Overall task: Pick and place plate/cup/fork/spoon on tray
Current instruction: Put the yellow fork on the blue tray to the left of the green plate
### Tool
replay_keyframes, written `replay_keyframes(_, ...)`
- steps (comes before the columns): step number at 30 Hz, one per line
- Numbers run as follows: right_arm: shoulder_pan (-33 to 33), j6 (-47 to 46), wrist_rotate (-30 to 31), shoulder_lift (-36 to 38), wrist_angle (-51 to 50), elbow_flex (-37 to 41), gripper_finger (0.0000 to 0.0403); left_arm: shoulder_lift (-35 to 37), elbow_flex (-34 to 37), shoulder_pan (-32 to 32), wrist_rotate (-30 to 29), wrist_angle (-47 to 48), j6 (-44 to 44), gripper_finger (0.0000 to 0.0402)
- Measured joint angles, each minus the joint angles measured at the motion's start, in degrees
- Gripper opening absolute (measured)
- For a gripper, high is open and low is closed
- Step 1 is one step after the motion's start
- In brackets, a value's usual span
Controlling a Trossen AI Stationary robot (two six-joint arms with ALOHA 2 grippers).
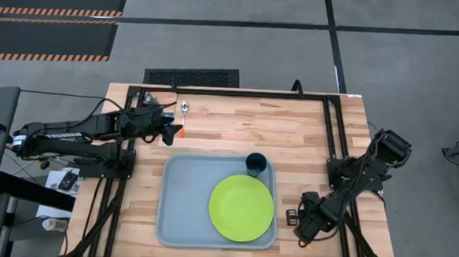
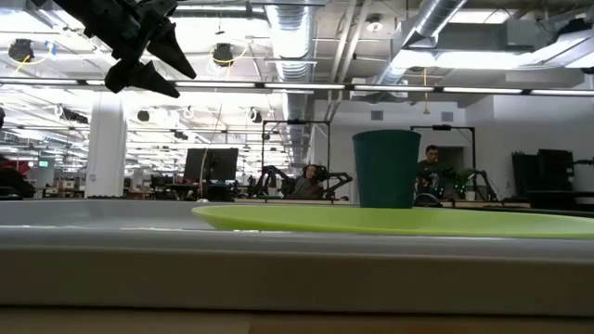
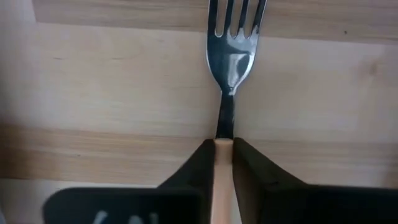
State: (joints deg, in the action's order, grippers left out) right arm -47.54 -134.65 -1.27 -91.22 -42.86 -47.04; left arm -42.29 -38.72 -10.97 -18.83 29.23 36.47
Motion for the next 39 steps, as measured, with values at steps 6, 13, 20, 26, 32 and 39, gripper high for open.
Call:
replay_keyframes(6,0.5,0.6,0.0,0.2,0.0,-0.1,0.0024,0.0,0.0,0.0,0.0,0.0,-0.1,0.0254)
replay_keyframes(13,0.9,1.0,1.0,0.1,-4.9,-3.6,0.0023,0.0,0.0,0.0,0.0,0.0,-0.2,0.0254)
replay_keyframes(20,0.8,1.7,2.0,0.1,-13.5,-11.5,0.0023,0.0,0.0,0.0,0.0,0.0,-0.2,0.0254)
replay_keyframes(26,1.6,3.2,10.0,0.1,-16.7,-18.0,0.0022,0.0,0.0,0.0,0.0,0.0,-0.3,0.0254)
replay_keyframes(32,6.5,12.1,18.4,0.1,-15.2,-22.8,0.0025,0.0,0.0,0.0,0.0,0.0,-0.3,0.0254)
replay_keyframes(39,15.2,30.5,23.2,0.1,-4.0,-24.9,0.0024,0.0,0.0,0.0,0.2,0.0,-0.3,0.0254)
